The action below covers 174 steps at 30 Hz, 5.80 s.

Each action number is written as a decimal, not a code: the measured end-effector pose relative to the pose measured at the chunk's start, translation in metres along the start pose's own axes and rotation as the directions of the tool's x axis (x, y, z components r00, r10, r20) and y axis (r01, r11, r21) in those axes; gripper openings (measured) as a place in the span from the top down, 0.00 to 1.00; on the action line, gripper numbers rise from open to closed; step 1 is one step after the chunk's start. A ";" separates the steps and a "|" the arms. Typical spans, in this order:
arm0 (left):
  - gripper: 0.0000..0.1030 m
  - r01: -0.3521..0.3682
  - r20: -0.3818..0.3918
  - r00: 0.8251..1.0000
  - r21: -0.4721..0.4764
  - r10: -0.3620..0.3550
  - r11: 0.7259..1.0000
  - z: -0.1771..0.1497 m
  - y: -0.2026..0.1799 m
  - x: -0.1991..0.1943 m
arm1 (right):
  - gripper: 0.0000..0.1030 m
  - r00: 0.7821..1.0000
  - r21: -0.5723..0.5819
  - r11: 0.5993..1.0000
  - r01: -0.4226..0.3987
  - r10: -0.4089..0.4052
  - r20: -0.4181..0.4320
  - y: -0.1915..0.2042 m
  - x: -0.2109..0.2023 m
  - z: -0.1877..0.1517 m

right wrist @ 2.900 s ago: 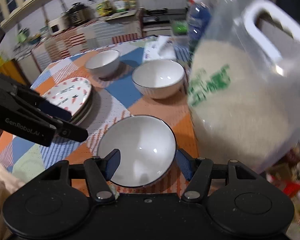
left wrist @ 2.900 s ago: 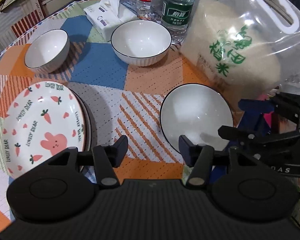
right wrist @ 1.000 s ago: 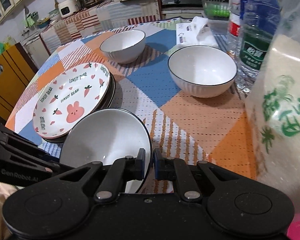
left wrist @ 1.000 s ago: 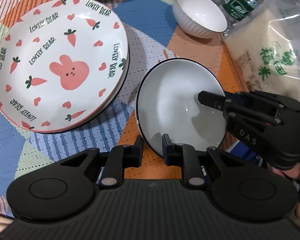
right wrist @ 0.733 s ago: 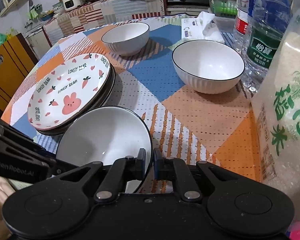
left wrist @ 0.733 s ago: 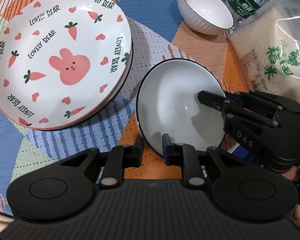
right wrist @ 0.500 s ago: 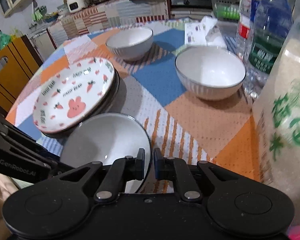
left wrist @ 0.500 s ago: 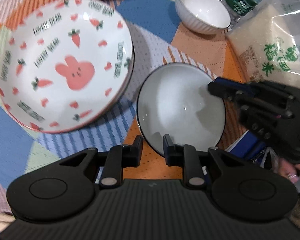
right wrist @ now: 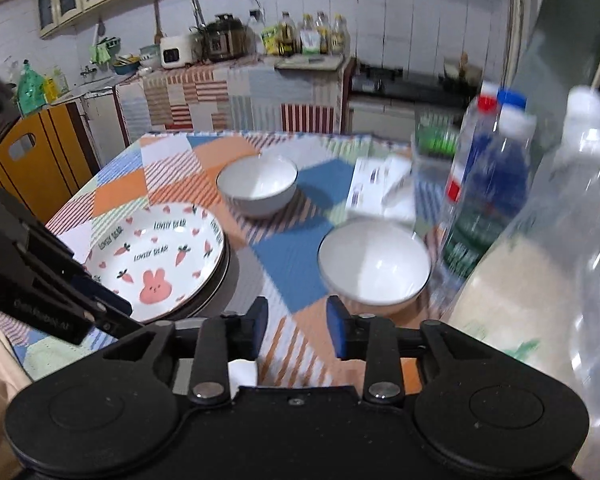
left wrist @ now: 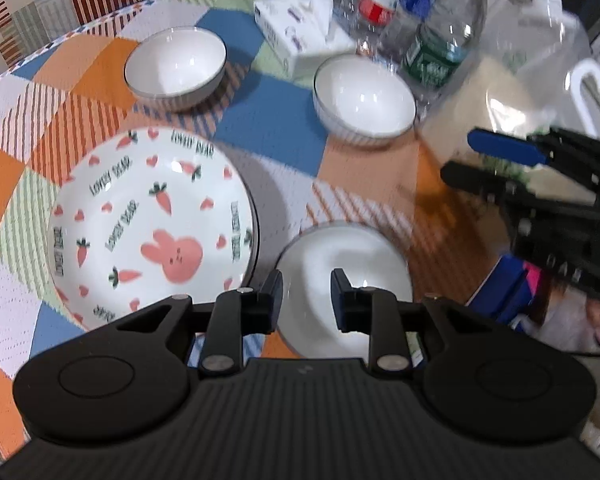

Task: Organize plates and bowls

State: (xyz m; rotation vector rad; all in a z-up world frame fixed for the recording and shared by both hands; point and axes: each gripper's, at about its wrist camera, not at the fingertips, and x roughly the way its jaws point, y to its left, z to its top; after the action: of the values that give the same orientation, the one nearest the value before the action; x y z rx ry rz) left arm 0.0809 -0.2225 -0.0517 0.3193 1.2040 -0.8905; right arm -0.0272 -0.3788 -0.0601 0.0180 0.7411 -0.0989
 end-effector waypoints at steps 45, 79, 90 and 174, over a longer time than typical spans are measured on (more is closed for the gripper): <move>0.90 0.182 0.125 0.980 -0.231 -0.156 0.956 0.104 0.019 0.161 | 0.25 0.985 0.259 0.951 0.166 -0.148 -0.087 -0.036 0.168 -0.029; 0.90 0.079 -0.003 0.997 -0.240 -0.082 0.968 -0.006 0.007 0.001 | 0.19 0.996 -0.080 0.994 -0.074 0.077 0.040 0.059 0.015 -0.040; 0.89 0.007 -0.079 0.997 -0.213 -0.025 0.977 -0.030 0.007 0.013 | 0.19 0.992 -0.116 0.985 -0.124 0.123 -0.012 0.077 0.020 -0.067; 0.75 -0.057 0.269 0.958 -0.174 0.103 0.983 0.070 0.094 -0.018 | 0.25 0.956 0.257 0.926 -0.277 0.294 -0.027 -0.004 0.092 0.081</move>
State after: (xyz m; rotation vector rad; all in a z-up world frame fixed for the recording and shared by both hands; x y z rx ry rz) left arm 0.1955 -0.2002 -0.0313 0.1038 0.9892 -0.7326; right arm 0.0942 -0.3949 -0.0624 0.3722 0.7800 0.0884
